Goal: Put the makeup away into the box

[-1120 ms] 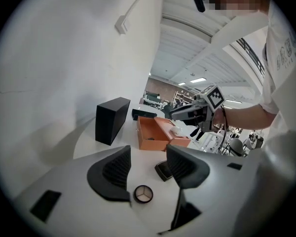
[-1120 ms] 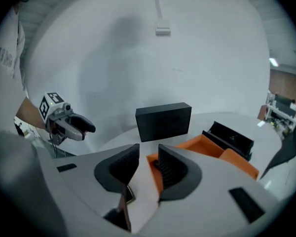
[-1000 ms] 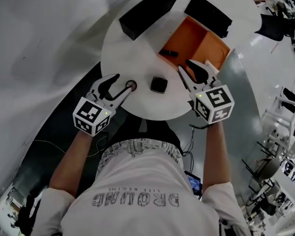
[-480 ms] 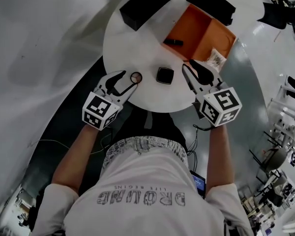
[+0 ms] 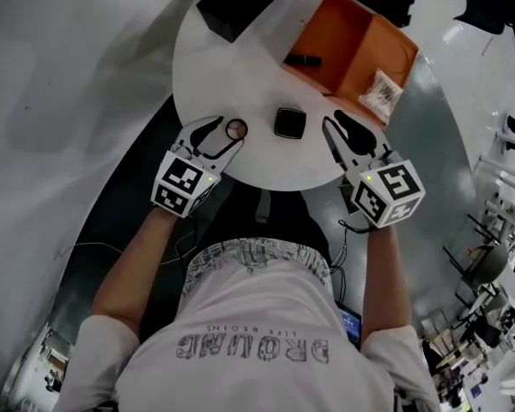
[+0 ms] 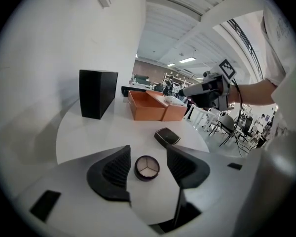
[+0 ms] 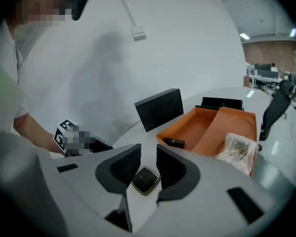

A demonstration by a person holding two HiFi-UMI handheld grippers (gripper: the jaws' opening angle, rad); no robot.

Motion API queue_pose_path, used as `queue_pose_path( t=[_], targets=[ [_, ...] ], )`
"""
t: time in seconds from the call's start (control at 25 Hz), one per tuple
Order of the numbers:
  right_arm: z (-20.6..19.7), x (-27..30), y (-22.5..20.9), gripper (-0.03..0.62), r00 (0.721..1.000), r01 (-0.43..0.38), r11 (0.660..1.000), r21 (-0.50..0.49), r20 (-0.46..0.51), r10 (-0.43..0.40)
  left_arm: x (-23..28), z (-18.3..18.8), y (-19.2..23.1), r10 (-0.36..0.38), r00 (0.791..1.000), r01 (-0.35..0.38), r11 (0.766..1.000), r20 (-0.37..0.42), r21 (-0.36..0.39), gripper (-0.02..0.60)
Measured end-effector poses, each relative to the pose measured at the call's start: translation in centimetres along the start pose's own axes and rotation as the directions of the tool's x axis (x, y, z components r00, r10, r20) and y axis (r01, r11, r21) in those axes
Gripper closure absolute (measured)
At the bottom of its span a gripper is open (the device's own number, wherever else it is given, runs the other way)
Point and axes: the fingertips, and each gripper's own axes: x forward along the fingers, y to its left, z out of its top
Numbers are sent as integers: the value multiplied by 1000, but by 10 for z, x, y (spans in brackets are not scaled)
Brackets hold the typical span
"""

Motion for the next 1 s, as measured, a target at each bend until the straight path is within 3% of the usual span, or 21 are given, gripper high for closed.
queue_pose_path(
  t=[1.0],
  targets=[
    [-58, -6, -15, 490, 998, 34, 998, 50, -58, -31, 37, -42, 3, 40, 990, -33, 998, -132, 53, 349]
  ],
)
